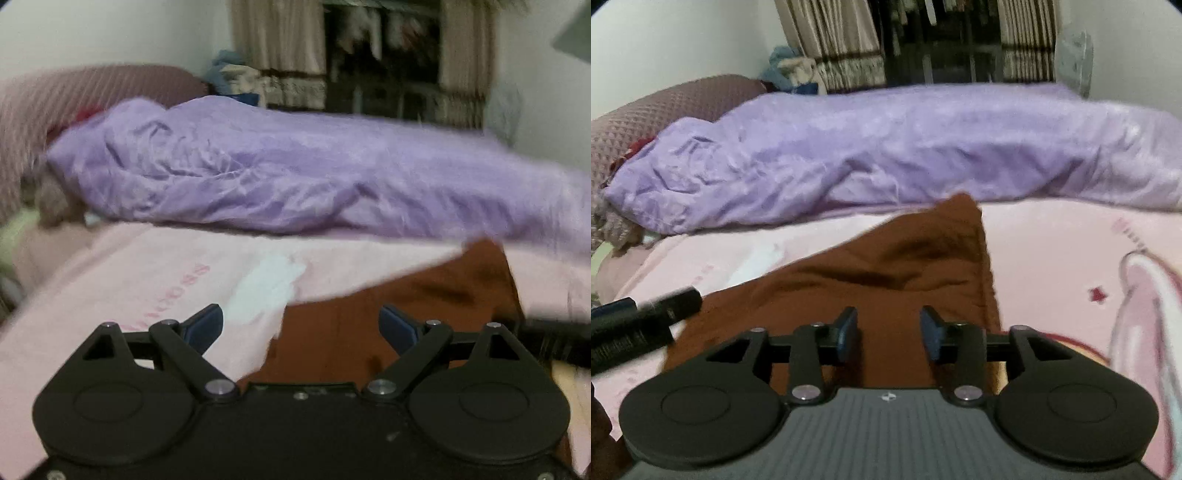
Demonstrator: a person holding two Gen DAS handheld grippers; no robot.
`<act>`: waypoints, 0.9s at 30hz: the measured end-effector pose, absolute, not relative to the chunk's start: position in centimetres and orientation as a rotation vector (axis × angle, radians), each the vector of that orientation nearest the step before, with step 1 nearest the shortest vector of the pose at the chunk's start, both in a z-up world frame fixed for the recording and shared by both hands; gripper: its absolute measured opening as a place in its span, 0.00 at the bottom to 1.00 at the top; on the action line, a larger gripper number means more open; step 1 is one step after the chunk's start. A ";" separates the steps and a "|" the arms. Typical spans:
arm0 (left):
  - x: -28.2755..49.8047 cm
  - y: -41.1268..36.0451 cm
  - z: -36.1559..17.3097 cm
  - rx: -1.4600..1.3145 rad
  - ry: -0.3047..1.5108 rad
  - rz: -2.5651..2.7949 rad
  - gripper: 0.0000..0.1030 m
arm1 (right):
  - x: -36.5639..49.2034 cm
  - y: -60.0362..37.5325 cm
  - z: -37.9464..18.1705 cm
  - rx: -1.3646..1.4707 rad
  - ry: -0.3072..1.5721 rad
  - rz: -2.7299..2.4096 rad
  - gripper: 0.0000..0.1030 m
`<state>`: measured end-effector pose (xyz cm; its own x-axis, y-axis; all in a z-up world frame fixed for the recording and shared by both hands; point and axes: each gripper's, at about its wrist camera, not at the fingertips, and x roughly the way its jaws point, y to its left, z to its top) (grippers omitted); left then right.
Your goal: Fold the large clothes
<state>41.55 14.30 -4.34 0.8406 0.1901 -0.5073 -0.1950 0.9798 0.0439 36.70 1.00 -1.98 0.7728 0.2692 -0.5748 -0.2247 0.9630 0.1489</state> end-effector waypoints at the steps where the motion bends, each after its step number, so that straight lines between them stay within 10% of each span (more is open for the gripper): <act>1: 40.5 13.8 -4.3 0.022 0.554 0.194 0.91 | 36.1 1.0 -1.6 0.069 0.623 0.290 0.54; 20: 41.8 13.6 -12.9 -0.039 0.566 0.192 1.00 | 36.6 1.2 -8.7 0.106 0.586 0.279 0.51; 24: 40.2 14.7 -9.5 -0.069 0.591 0.155 0.98 | 35.6 0.1 -6.1 0.115 0.637 0.325 0.66; 27: 36.8 14.7 -6.9 -0.064 0.521 0.122 0.98 | 33.1 -1.4 -3.4 0.127 0.648 0.271 0.96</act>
